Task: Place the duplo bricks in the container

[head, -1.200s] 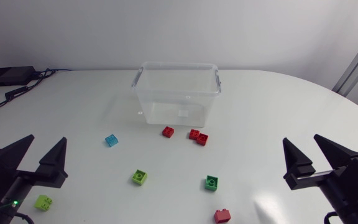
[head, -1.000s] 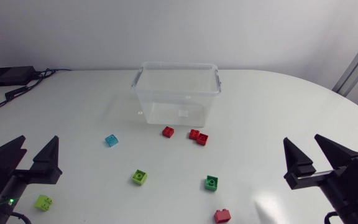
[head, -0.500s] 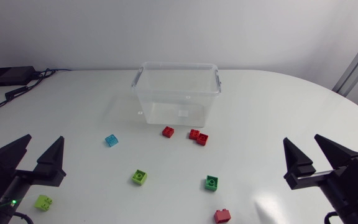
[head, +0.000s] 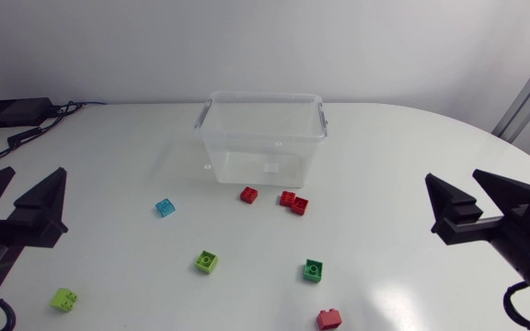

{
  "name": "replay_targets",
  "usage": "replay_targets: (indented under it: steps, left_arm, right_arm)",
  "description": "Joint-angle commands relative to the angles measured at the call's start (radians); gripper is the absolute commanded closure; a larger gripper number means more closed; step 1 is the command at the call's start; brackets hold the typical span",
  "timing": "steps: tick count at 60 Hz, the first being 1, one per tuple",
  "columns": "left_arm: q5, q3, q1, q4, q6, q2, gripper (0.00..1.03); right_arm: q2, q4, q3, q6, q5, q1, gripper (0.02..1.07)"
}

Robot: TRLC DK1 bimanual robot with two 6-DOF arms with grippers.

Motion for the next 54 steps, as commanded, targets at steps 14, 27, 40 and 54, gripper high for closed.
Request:
replay_targets:
  steps: [14,27,40,54]
  left_arm:
    - [-0.006,0.273,-0.033,-0.215,-0.033,0.427,0.10]
    - [-0.006,0.433,-0.113,-0.382,-0.012,0.737,0.10]
    - [0.015,0.490,-0.243,-0.477,0.092,0.899,0.10]
    - [0.109,0.632,-0.375,-0.655,0.079,1.126,0.09]
  right_arm:
    - [0.196,-0.130,0.138,0.069,0.018,0.083,0.07]
    - [0.364,-0.295,0.257,0.146,0.029,0.144,0.07]
    - [0.589,-0.542,0.428,0.183,0.024,0.252,0.07]
    - [0.692,-0.622,0.457,0.153,-0.112,0.288,0.07]
